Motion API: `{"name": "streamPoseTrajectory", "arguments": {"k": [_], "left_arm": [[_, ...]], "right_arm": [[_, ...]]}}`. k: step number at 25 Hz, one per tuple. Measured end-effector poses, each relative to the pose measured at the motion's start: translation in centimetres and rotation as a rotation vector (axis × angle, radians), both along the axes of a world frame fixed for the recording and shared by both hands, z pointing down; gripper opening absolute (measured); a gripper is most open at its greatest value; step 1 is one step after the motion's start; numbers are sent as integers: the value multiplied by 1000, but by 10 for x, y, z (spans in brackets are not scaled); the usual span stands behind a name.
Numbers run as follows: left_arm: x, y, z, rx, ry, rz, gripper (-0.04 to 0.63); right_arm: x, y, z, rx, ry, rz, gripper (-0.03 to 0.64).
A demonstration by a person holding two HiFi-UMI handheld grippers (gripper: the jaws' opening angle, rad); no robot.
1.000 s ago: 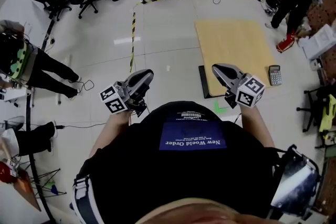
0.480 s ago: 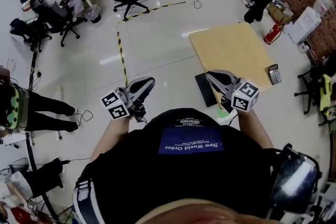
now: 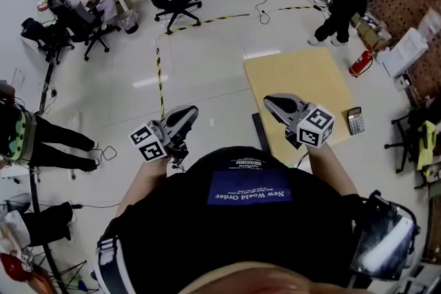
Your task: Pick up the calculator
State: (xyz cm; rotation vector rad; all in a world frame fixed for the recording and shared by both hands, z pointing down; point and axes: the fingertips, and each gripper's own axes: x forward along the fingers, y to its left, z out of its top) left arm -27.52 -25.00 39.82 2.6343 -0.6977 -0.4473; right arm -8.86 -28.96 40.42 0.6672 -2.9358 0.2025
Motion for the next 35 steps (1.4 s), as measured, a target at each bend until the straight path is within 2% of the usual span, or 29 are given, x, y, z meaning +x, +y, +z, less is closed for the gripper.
{"name": "streamPoseTrajectory", "arguments": {"k": [4, 7, 12, 15, 18, 21, 24, 27, 30, 32, 35], "left_arm": [[43, -9, -3, -11, 7, 2, 6], [66, -19, 0, -29, 27, 32, 6], [63, -47, 16, -45, -29, 124, 6], [67, -85, 18, -43, -33, 247, 6], [82, -121, 15, -4, -48, 401, 6], [101, -140, 22, 27, -58, 555, 6], [126, -151, 35, 11, -49, 708, 6], [172, -140, 46, -11, -56, 871, 6], [234, -105, 42, -39, -46, 1007, 6], [268, -75, 35, -35, -46, 1070, 6], [310, -28, 25, -1, -66, 1129, 6]], "right_arm": [[29, -7, 9, 17, 8, -29, -15], [47, -21, 21, -13, -5, 10, -15], [52, -35, 33, -17, -7, 102, -15], [65, -52, 30, -12, -13, 248, -15], [82, -62, 24, -14, -33, 418, -15], [98, -48, 29, -21, -54, 584, -15], [119, -23, 38, -31, -39, 765, -15], [143, 21, 42, -35, 4, 927, -15], [178, 78, 39, -41, -8, 1064, -15], [198, 116, 36, -31, -27, 1133, -15], [227, 161, 34, -12, -50, 1179, -15]]}}
